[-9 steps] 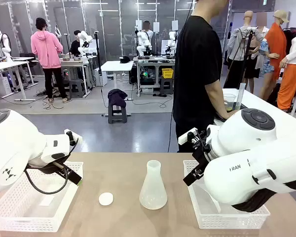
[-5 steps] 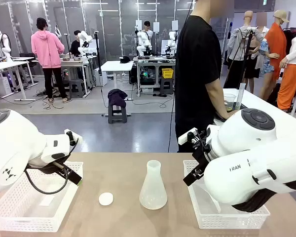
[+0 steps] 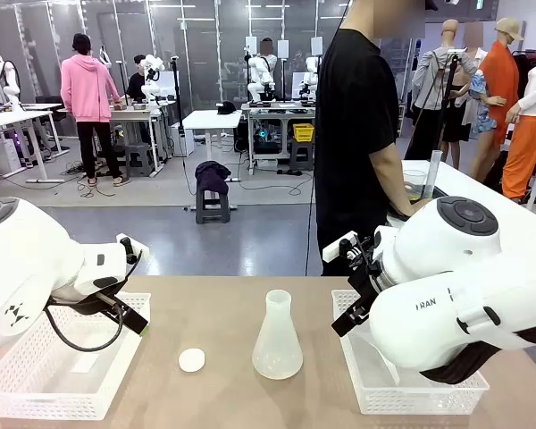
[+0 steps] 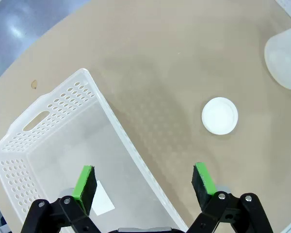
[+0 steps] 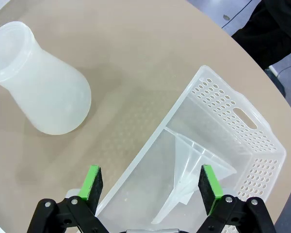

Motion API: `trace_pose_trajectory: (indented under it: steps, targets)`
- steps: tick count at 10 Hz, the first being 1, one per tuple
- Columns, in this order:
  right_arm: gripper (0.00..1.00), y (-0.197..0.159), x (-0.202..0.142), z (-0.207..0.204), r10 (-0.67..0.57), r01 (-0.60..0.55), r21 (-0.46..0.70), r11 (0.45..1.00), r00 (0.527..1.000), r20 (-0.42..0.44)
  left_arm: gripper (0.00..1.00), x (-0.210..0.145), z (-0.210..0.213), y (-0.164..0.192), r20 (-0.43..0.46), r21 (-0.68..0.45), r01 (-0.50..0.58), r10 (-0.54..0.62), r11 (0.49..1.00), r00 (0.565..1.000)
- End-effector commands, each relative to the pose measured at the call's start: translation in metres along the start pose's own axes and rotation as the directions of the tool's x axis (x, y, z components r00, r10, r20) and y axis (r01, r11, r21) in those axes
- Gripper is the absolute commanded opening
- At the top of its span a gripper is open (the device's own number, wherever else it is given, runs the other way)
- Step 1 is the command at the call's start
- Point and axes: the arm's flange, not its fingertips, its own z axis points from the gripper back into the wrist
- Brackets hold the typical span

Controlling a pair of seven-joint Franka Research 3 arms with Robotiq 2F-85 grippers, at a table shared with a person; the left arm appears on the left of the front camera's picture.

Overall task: Prepare the solutions needed for the experiment.
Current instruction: Pick up the Plastic Funnel and insert it into the Big flask.

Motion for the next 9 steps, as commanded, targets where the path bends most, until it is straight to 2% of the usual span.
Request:
trace_pose_trajectory:
  steps: [1, 8, 9]
  targets:
    - [1.0, -0.0001, 0.0, 0.0, -0.002, 0.002, 0.0, 1.0, 1.0, 0.0, 1.0, 0.0, 0.0, 0.0, 0.0, 0.0, 0.0, 0.0, 1.0, 1.0]
    - [1.0, 0.0, 0.0, 0.0, 0.0, 0.0, 0.0, 1.0, 1.0, 0.0, 1.0, 0.0, 0.0, 0.0, 0.0, 0.0, 0.0, 0.0, 1.0, 1.0]
    - [1.0, -0.0073, -0.0014, 0.0027, -0.056, 0.055, 0.073, 0.996, 0.998, 0.024, 1.0, 0.0, 0.0, 0.0, 0.0, 0.0, 0.0, 0.0, 1.0, 1.0]
